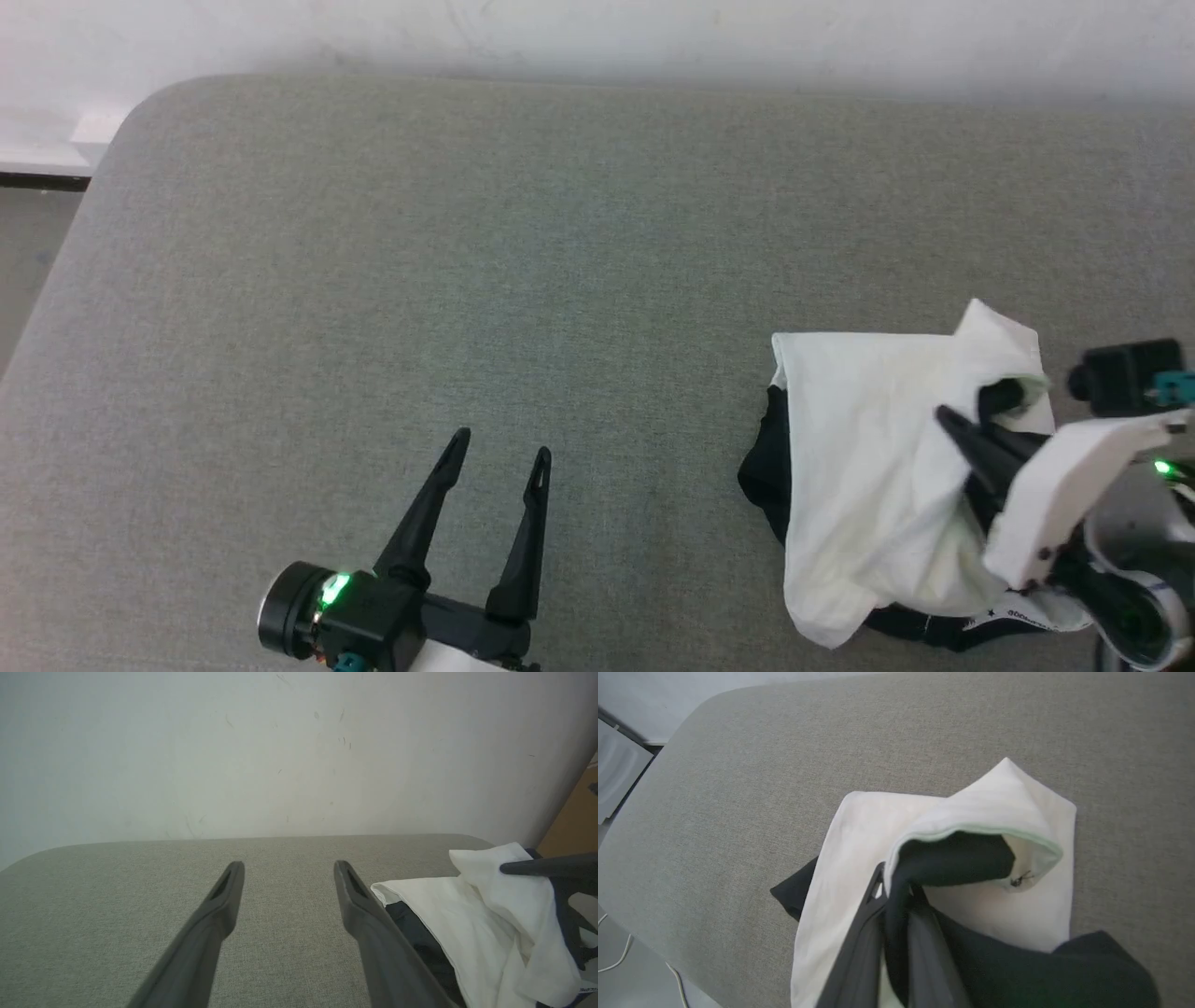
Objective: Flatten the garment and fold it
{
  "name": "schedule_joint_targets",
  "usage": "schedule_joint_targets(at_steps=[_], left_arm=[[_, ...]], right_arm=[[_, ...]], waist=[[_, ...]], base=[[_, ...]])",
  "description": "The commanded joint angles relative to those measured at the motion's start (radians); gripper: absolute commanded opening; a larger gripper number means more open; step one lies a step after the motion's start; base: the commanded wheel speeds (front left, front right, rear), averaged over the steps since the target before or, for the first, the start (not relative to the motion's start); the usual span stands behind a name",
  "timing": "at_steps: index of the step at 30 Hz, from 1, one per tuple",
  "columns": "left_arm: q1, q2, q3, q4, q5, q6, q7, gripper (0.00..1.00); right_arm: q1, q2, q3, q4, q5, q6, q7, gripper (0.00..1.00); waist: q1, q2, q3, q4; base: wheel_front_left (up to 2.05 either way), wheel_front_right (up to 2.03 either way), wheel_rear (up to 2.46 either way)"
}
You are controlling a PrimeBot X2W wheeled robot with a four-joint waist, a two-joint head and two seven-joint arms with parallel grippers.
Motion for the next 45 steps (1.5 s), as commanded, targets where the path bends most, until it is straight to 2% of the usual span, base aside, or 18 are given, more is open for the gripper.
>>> schedule_joint_targets(at_steps=[1,7,14,25,26,27,28,33,38,41,45], left_arm=[[-0.004,-0.003,-0.003,0.006,-0.008,-0.008,-0.005,1.00],[-0.013,-0.012,-0.011,0.022,-0.014,-0.017,-0.008,1.00],[-0.022,-0.027,-0.020,0.040,-0.018,-0.024,-0.011,1.00],[-0.038,-0.059,-0.028,0.069,-0.020,-0.036,-0.014,1.00],[-0.039,-0.061,-0.028,0.072,-0.020,-0.037,-0.014,1.00],[-0.040,-0.064,-0.028,0.075,-0.020,-0.038,-0.014,1.00],[-0.040,-0.066,-0.028,0.078,-0.021,-0.040,-0.014,1.00],[-0.034,-0.065,-0.020,0.084,-0.021,-0.044,-0.015,1.00],[-0.024,-0.050,-0.012,0.075,-0.019,-0.042,-0.015,1.00],[-0.021,-0.043,-0.009,0.065,-0.017,-0.038,-0.013,1.00],[-0.020,-0.037,-0.010,0.051,-0.013,-0.032,-0.006,1.00]], right_arm=[[-0.024,0.010,0.024,-0.008,0.004,-0.001,0.008,0.00],[-0.078,0.029,0.117,0.029,-0.024,-0.001,0.029,0.00],[-0.133,0.040,0.196,0.165,-0.105,-0.001,0.057,0.00],[-0.175,0.093,0.229,0.344,-0.190,-0.001,0.076,0.00],[-0.178,0.100,0.223,0.358,-0.194,-0.001,0.076,0.13],[-0.182,0.106,0.221,0.370,-0.200,-0.001,0.075,0.44],[-0.187,0.112,0.219,0.377,-0.203,-0.001,0.069,1.00],[-0.214,0.136,0.241,0.349,-0.154,-0.001,0.038,1.00],[-0.210,0.117,0.259,0.199,-0.045,-0.001,0.089,1.00],[-0.183,0.079,0.193,0.083,-0.003,-0.001,0.113,1.00],[-0.123,0.031,0.024,-0.030,-0.009,-0.001,0.108,1.00]], waist=[[0.0001,-0.0001,0.004,0.011],[0.0001,-0.0001,0.011,0.039],[0.0001,-0.0001,0.020,0.068],[0.0001,-0.0001,0.024,0.093],[0.0001,-0.0001,0.023,0.093],[0.0001,-0.0001,0.021,0.092],[0.0001,-0.0001,0.019,0.091],[0.0001,-0.0001,-0.001,0.066],[0.0001,-0.0001,-0.014,0.026],[0.0001,-0.0001,-0.014,0.005],[0.0001,-0.0001,-0.001,-0.018]], base=[[0.00,0.00,0.00],[0.00,0.00,0.00],[0.00,0.00,0.00],[0.00,0.00,0.00],[0.00,0.00,0.00],[0.00,0.00,0.00],[0.00,0.00,0.00],[0.00,0.00,0.00],[0.00,0.00,0.00],[0.00,0.00,0.00],[0.00,0.00,0.00]])
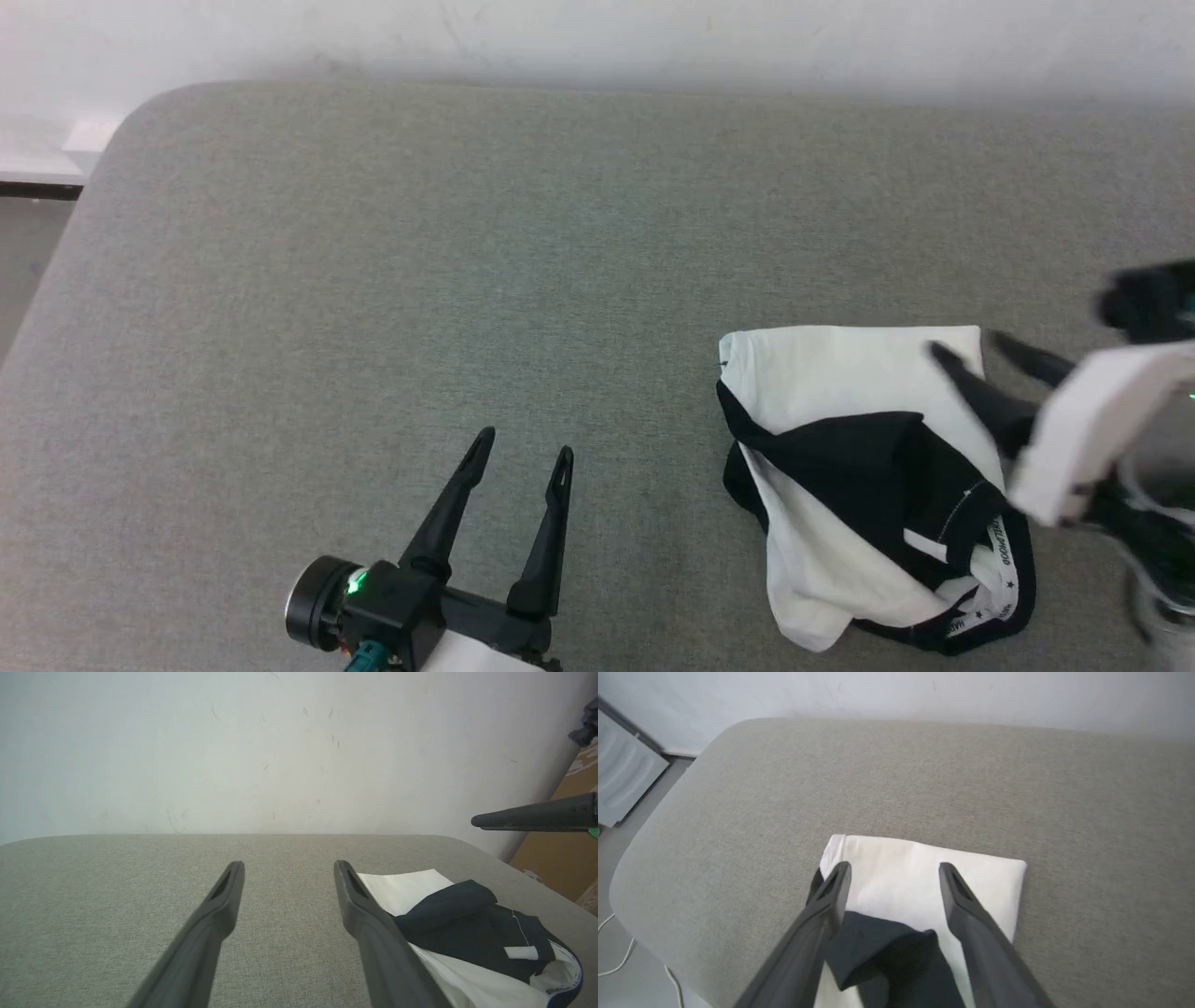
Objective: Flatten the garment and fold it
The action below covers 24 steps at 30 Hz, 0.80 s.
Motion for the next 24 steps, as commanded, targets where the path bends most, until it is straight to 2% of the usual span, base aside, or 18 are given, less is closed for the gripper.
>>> schedule_joint_targets(at_steps=[1,5,10,15,24], left_arm=[[0.001,0.003,0.001,-0.007,0.005,0.006,0.003,1.00],[-0.006,0.004,-0.002,-0.018,0.009,0.012,0.007,1.00],[-0.019,0.007,-0.004,-0.025,0.013,0.014,0.014,1.00],[-0.043,0.006,-0.015,-0.029,0.021,0.011,0.023,1.00],[-0.057,0.009,-0.022,-0.034,0.027,0.018,0.034,1.00]], right_arm=[[0.030,-0.005,-0.041,-0.011,-0.004,-0.001,-0.004,1.00],[0.100,-0.031,-0.181,-0.026,-0.039,-0.001,-0.021,1.00],[0.138,0.016,-0.239,0.011,-0.025,-0.001,-0.021,1.00],[0.122,0.041,-0.238,0.067,-0.010,-0.001,-0.029,1.00],[0.093,0.022,-0.176,0.138,0.031,-0.001,-0.034,1.00]], waist=[[0.0001,0.0000,0.012,-0.016],[0.0001,0.0000,0.040,-0.036],[0.0001,0.0000,0.073,-0.052],[0.0001,0.0000,0.106,-0.042],[0.0001,0.0000,0.144,-0.007]], base=[[0.00,0.00,0.00],[0.00,0.00,0.00],[0.00,0.00,0.00],[0.00,0.00,0.00],[0.00,0.00,0.00]])
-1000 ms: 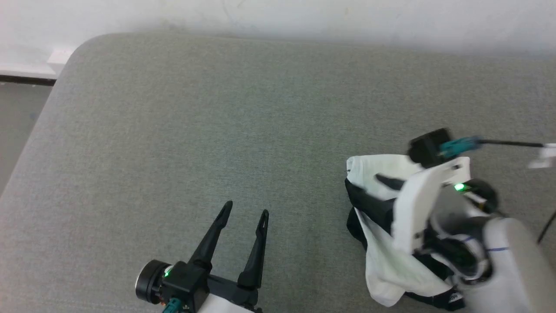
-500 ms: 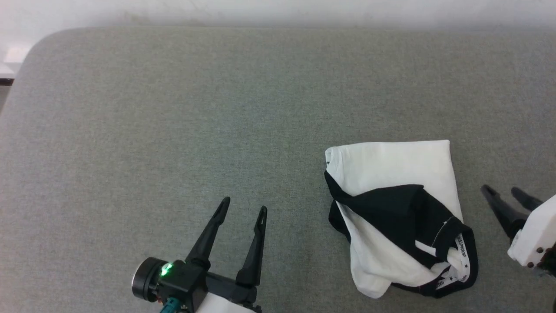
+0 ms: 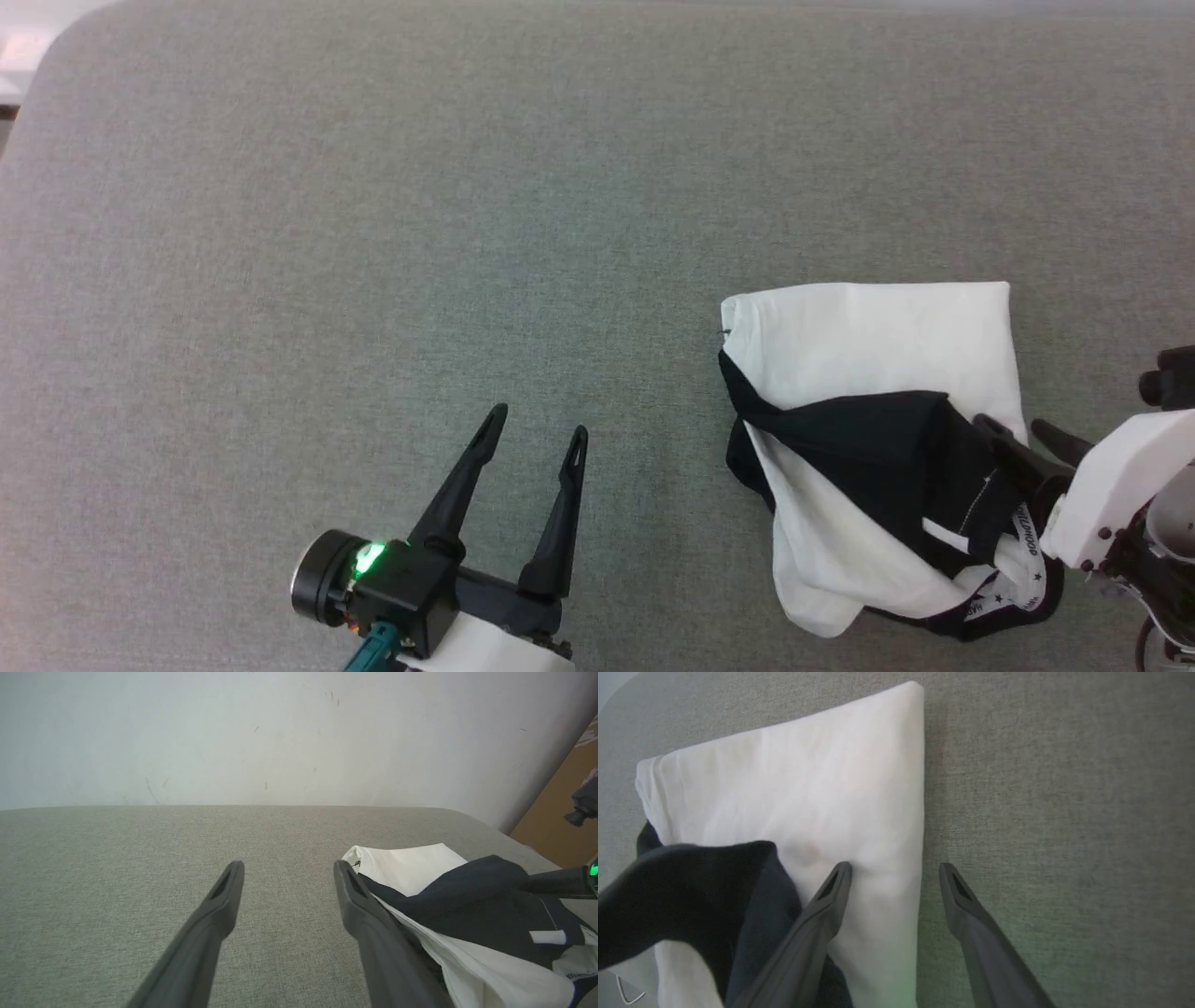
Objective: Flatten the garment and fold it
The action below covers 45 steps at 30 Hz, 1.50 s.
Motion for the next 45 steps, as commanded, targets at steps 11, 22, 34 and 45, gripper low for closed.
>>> schedule_joint_targets(at_steps=[11,22,34,45], left_arm=[[-0.040,-0.009,-0.018,0.004,0.007,0.001,-0.004,1.00],[-0.048,-0.005,-0.021,0.033,-0.005,-0.003,-0.008,1.00],[-0.036,0.012,-0.023,0.024,-0.018,-0.003,0.003,1.00],[-0.099,0.019,-0.037,0.005,0.016,-0.002,0.029,1.00]], right_arm=[[-0.015,-0.027,0.079,0.073,-0.003,-0.001,0.068,1.00],[-0.055,-0.048,0.119,0.104,-0.052,-0.001,-0.044,0.00],[-0.157,-0.305,0.204,0.066,-0.155,-0.001,-0.117,0.00],[-0.266,-0.438,0.175,0.144,-0.112,-0.001,-0.116,0.00]], waist=[[-0.0001,0.0000,0.051,0.029],[-0.0001,0.0000,0.000,0.021],[-0.0001,0.0000,-0.051,-0.079],[-0.0001,0.0000,0.081,-0.139]], base=[[0.00,0.00,0.00],[0.00,0.00,0.00],[0.00,0.00,0.00],[0.00,0.00,0.00]])
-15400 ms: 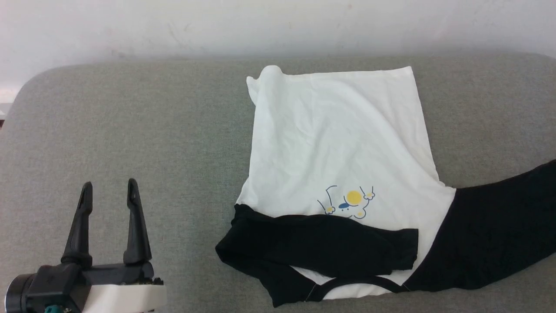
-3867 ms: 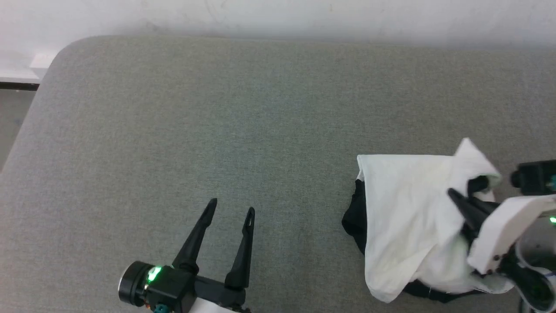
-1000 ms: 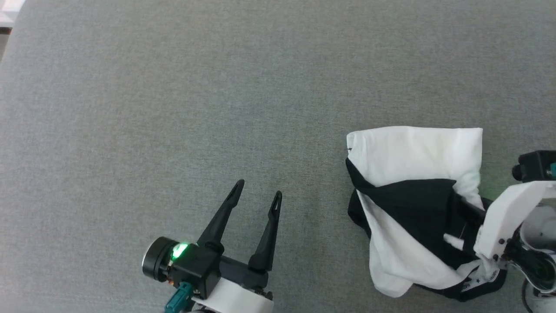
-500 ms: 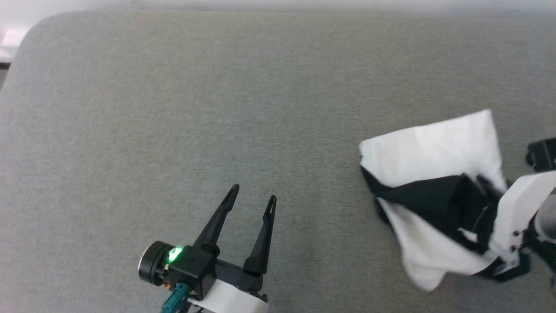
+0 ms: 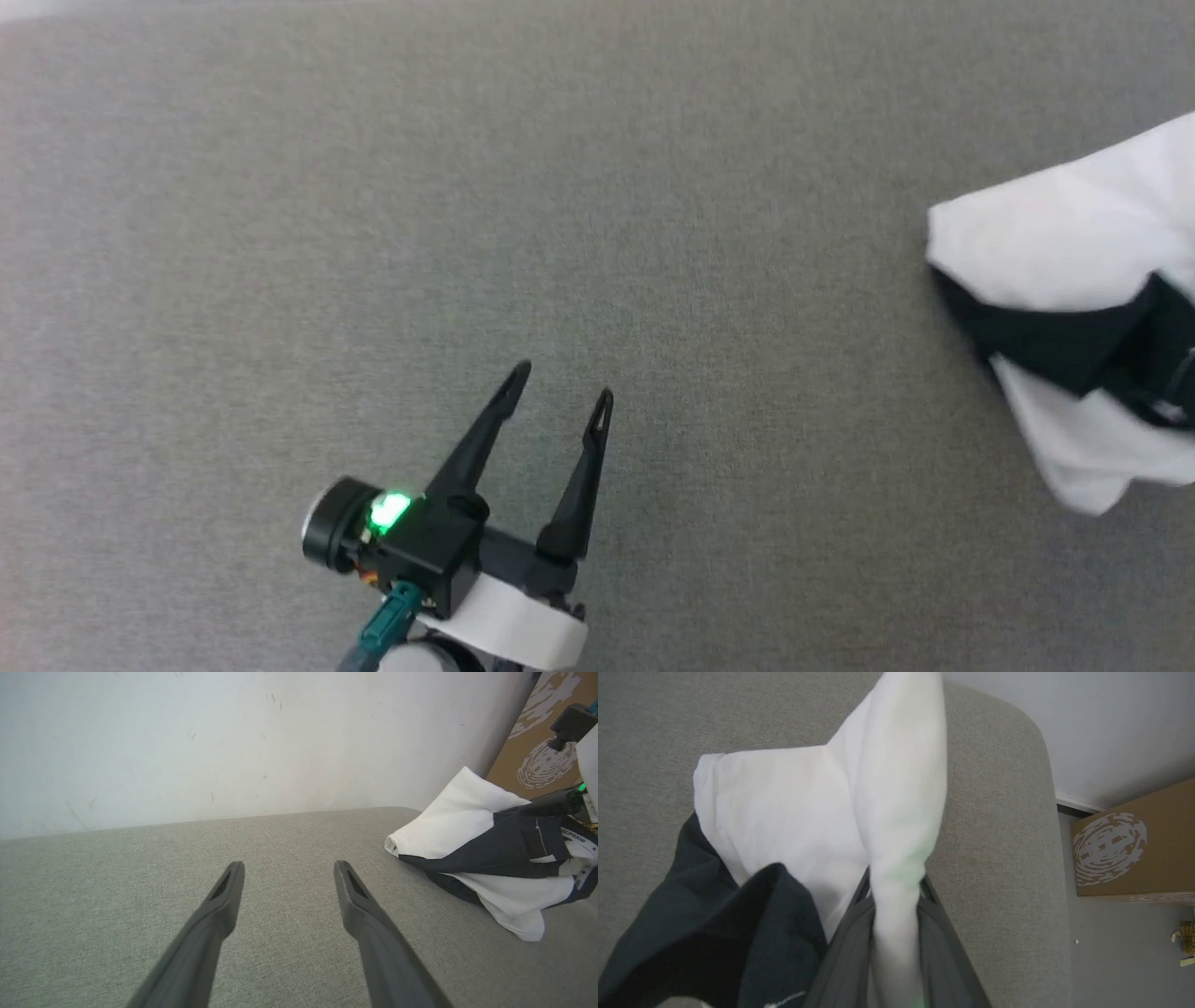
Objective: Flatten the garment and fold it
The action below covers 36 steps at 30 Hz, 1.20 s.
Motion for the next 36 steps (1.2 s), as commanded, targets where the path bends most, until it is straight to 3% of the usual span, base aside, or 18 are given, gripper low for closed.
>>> schedule_joint_targets(at_steps=[1,11,20,27,29,30,36], left_arm=[[-0.022,0.008,0.001,-0.008,0.011,0.001,0.003,1.00],[-0.146,0.040,0.007,-0.113,0.119,0.028,0.060,1.00],[-0.207,0.048,0.000,-0.162,0.169,0.037,0.094,1.00],[-0.213,0.048,-0.008,-0.172,0.182,0.045,0.097,1.00],[-0.213,0.044,-0.010,-0.171,0.180,0.048,0.096,1.00],[-0.214,0.042,-0.010,-0.170,0.179,0.050,0.093,1.00],[-0.213,0.028,0.007,-0.166,0.173,0.077,0.057,1.00]], right_arm=[[-0.024,-0.017,-0.009,0.006,0.009,-0.002,-0.011,0.00],[-0.138,-0.184,-0.069,0.140,-0.032,-0.002,-0.135,0.00],[-0.215,-0.226,-0.060,0.322,-0.096,-0.002,-0.255,0.00],[-0.268,-0.221,-0.043,0.432,-0.130,-0.002,-0.329,0.00],[-0.280,-0.217,-0.033,0.457,-0.132,-0.002,-0.345,0.21],[-0.287,-0.215,-0.028,0.467,-0.136,-0.002,-0.358,1.00],[-0.323,-0.201,0.013,0.530,-0.141,-0.002,-0.403,1.00]], waist=[[0.0000,0.0000,0.079,-0.027],[0.0000,0.0000,0.279,-0.076],[0.0000,0.0000,0.333,-0.089],[0.0000,0.0000,0.348,-0.078],[0.0000,0.0000,0.350,-0.076],[0.0000,0.0000,0.350,-0.074],[0.0000,0.0000,0.334,-0.070]], base=[[0.00,0.00,0.00],[0.00,0.00,0.00],[0.00,0.00,0.00],[0.00,0.00,0.00],[0.00,0.00,0.00],[0.00,0.00,0.00],[0.00,0.00,0.00]])
